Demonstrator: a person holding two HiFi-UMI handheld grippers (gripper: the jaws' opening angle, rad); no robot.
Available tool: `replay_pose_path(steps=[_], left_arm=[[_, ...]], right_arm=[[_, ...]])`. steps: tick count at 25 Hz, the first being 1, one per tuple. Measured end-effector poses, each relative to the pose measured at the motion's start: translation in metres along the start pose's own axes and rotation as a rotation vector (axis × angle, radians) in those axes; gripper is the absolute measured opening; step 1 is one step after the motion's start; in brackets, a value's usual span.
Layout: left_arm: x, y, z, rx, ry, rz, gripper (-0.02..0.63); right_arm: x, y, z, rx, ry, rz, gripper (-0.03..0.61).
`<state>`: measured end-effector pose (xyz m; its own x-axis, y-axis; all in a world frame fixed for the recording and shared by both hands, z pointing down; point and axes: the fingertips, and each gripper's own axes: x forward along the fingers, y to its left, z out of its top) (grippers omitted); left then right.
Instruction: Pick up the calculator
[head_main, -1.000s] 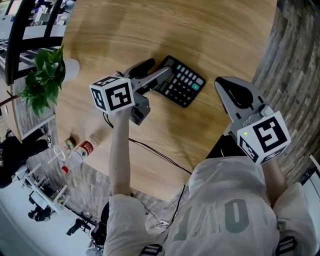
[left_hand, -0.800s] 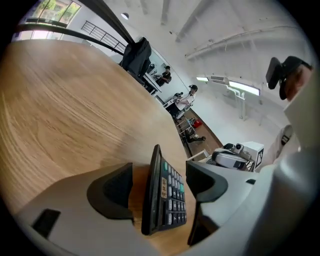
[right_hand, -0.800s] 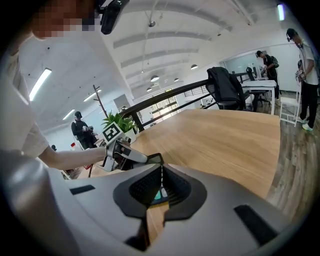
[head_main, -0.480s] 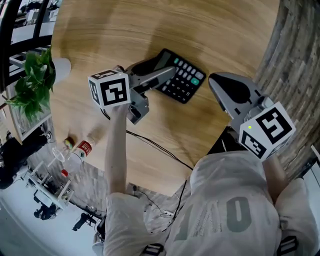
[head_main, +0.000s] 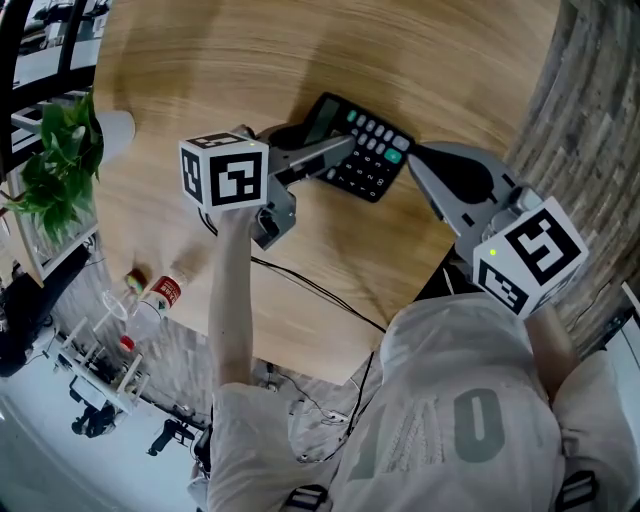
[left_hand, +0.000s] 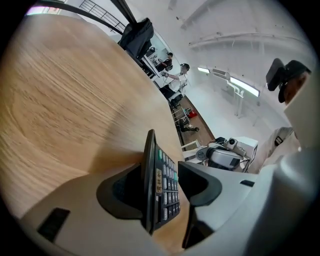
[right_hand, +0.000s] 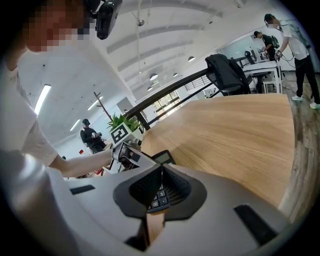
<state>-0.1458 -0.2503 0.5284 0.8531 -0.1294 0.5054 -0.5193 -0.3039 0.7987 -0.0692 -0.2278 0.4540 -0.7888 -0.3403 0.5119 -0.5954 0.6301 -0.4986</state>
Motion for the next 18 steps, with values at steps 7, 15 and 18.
replay_pose_path(steps=[7,15,18], left_arm=[[0.001,0.003,-0.004,0.018,0.026,0.083,0.129],[0.000,0.004,-0.008,-0.010,-0.010,0.109,0.120],[-0.006,0.001,-0.010,-0.017,-0.061,0.155,0.117]], right_arm=[[-0.008,-0.002,0.002,0.001,0.000,-0.009,0.021],[-0.013,-0.003,0.003,-0.004,-0.022,-0.019,0.021],[-0.015,0.000,0.006,-0.016,-0.033,-0.009,0.021]])
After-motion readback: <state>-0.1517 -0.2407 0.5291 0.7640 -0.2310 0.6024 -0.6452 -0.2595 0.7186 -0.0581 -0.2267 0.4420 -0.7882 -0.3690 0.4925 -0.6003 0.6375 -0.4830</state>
